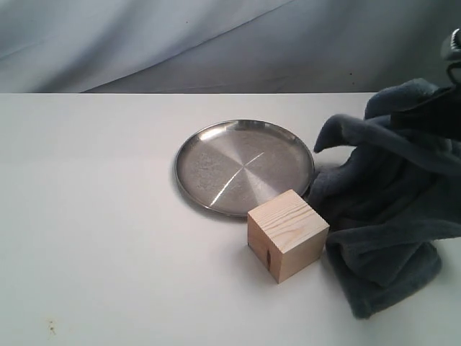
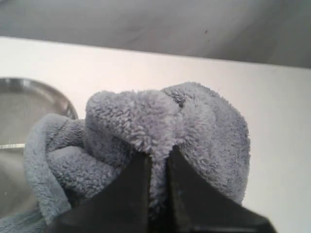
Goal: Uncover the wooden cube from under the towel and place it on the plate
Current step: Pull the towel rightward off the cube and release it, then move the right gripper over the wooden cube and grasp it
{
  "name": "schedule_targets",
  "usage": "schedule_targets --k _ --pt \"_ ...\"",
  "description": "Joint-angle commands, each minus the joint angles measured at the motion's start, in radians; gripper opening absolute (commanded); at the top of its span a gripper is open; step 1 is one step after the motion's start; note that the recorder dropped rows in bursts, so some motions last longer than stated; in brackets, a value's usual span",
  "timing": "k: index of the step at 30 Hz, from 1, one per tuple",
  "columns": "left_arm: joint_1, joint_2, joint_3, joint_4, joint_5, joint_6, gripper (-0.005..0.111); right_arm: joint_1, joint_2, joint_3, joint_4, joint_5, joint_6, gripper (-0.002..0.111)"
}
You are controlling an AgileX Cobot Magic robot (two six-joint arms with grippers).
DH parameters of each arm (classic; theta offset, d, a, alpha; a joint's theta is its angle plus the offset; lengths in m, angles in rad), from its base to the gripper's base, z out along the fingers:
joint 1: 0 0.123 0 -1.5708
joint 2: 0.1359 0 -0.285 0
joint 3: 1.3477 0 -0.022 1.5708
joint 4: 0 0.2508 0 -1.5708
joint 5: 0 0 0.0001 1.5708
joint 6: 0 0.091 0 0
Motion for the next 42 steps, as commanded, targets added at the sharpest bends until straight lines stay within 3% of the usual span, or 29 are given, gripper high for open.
schedule_targets --k 1,7,14,16,22,24,31,42 --pt "0.002 -0.004 0.004 -0.002 -0.011 -0.003 0.000 0.014 0.091 0.001 0.013 0.034 0.002 0.000" --pt "0.002 -0.004 0.004 -0.002 -0.011 -0.003 0.000 0.075 0.184 -0.024 0.019 0.021 0.004 0.000" --pt "0.002 -0.004 0.004 -0.002 -0.011 -0.003 0.000 0.076 0.211 -0.051 0.038 0.041 0.040 0.002" --pt "0.002 -0.004 0.004 -0.002 -0.011 -0.003 0.000 0.076 0.211 -0.051 0.038 0.066 0.040 0.009" --pt "0.002 -0.004 0.004 -0.002 -0.011 -0.003 0.000 0.076 0.209 -0.051 0.045 0.072 0.038 0.051" --pt "0.002 -0.004 0.004 -0.002 -0.011 -0.003 0.000 0.076 0.196 -0.052 0.045 0.072 0.038 0.057" --pt "0.002 -0.004 0.004 -0.002 -0.011 -0.003 0.000 0.114 0.087 -0.056 0.045 0.045 0.036 0.057" --pt "0.002 -0.004 0.004 -0.002 -0.011 -0.003 0.000 0.254 -0.032 -0.056 0.038 0.083 0.022 0.057"
